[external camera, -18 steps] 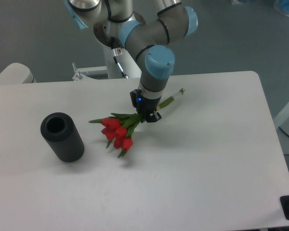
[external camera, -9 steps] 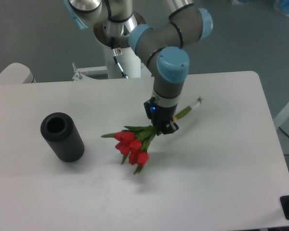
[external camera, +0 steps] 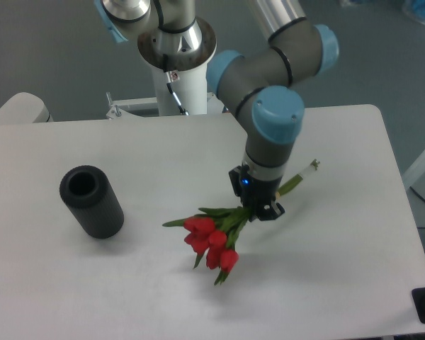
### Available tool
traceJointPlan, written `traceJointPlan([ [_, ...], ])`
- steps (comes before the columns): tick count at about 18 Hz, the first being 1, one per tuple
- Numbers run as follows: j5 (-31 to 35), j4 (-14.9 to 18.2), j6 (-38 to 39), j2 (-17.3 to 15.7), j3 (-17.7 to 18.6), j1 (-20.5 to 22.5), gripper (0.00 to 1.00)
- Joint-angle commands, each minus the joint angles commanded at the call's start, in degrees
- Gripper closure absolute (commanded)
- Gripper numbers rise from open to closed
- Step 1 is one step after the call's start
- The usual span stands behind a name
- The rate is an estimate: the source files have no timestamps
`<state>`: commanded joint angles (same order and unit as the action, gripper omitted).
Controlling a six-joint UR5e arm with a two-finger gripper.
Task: Pick up the flowers from the table
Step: 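Lift the tulip bouquet by its stems and carry it away from the black container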
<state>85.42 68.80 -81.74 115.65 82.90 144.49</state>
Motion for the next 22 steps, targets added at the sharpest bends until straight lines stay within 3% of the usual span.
traceJointPlan([
  [3,3.6,2.7,0.0,2.9,-4.7,-1.9,0.86],
  [7,3.6,2.6,0.1,3.8,-6.1,-2.1,0.86],
  [22,4.1,2.5,0.5,4.8,-6.8,-2.2,0.86],
])
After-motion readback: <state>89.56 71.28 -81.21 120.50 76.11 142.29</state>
